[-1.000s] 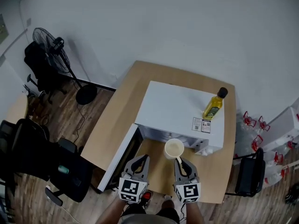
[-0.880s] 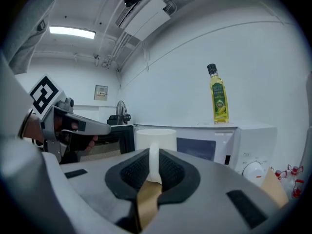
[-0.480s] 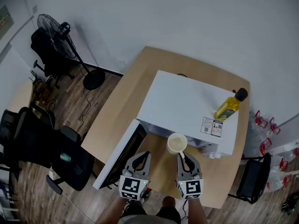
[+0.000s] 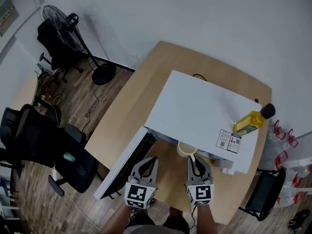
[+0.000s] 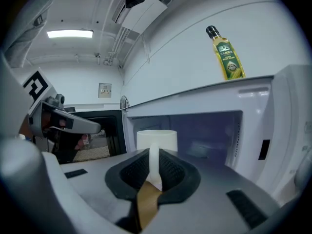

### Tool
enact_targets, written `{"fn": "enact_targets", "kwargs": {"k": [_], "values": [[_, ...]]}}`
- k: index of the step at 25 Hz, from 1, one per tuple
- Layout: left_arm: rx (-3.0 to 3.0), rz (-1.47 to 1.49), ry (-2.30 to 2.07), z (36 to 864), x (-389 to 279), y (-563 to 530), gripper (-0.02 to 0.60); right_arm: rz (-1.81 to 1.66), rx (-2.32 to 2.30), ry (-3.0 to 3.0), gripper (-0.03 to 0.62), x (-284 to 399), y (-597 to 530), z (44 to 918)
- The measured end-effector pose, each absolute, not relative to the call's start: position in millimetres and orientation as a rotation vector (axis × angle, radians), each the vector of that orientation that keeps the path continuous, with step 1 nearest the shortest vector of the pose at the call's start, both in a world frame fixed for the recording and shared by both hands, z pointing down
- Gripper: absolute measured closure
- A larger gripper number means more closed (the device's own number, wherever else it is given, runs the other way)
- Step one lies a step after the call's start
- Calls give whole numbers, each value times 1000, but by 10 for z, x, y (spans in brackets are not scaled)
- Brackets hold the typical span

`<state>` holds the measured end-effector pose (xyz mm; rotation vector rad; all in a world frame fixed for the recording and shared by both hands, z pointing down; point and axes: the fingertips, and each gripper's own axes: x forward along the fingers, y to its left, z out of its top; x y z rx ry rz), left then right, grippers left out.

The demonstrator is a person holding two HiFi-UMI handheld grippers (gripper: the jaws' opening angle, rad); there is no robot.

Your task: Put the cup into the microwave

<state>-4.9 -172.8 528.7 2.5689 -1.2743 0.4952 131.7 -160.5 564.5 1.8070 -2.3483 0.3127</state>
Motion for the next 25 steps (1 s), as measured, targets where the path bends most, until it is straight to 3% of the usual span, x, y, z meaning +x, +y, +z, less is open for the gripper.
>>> {"fn": "enact_targets", "kwargs": {"k": [25], "values": [[2466,497,-1327,5575,-7,-1977,557,342,1795,-2336,546,1419,-2183,6011]]}}
